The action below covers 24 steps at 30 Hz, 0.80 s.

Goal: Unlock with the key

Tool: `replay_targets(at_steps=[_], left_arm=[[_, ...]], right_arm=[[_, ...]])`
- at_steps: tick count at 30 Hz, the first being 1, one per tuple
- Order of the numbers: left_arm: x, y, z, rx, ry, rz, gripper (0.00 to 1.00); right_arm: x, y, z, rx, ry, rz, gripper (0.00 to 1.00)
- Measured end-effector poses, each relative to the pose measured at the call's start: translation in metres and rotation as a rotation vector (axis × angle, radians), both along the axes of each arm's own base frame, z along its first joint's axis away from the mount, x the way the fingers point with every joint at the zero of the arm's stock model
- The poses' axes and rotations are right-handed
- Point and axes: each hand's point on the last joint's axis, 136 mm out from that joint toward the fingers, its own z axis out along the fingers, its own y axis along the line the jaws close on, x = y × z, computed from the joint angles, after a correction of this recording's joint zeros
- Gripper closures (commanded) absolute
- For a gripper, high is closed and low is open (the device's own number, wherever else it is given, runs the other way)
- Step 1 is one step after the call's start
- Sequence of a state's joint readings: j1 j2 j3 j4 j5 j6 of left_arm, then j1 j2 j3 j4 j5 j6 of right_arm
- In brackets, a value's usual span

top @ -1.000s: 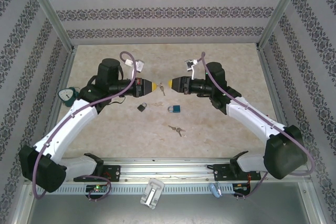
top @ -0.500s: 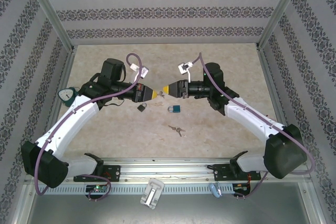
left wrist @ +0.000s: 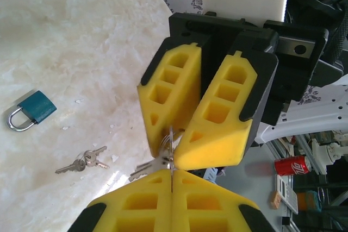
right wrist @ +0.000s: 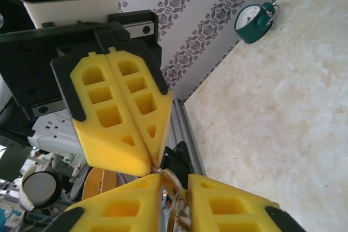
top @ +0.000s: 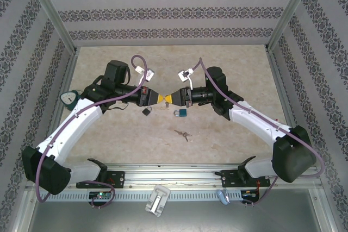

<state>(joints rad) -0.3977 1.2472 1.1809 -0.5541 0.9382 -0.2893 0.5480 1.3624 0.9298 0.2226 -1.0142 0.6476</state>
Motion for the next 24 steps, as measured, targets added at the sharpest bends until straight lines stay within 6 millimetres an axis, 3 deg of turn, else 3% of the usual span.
replay_targets(at_steps=[3,7,8,9,11,19,21,24], left_arm=[[0.000,0.000,-0.001,0.003,0.001,-0.002,1.00],[0.000,0.001,-0.002,0.010,0.000,0.002,1.00],[0.001,0.002,-0.003,0.017,-0.004,0.012,0.94],[0.003,0.003,-0.004,0.022,-0.005,0.022,0.74],[0.009,0.005,-0.004,0.030,-0.012,0.056,0.54],[0.038,0.048,-0.026,0.015,0.107,0.387,0.51],[0.042,0.051,-0.031,-0.016,0.178,0.450,0.51],[0.047,0.050,-0.040,-0.093,0.276,0.519,0.42]], right_arm=[[-0.002,0.000,0.001,0.001,-0.002,0.013,1.00],[-0.003,0.000,0.000,-0.005,-0.010,0.017,1.00],[-0.001,-0.001,-0.001,-0.009,-0.013,0.011,1.00],[0.000,-0.001,-0.002,-0.015,-0.022,0.003,1.00],[0.002,-0.002,-0.002,-0.032,-0.040,-0.019,1.00],[0.017,-0.019,-0.003,-0.176,-0.240,-0.229,1.00],[0.021,-0.023,0.001,-0.220,-0.333,-0.299,1.00],[0.023,-0.028,0.005,-0.278,-0.466,-0.387,1.00]])
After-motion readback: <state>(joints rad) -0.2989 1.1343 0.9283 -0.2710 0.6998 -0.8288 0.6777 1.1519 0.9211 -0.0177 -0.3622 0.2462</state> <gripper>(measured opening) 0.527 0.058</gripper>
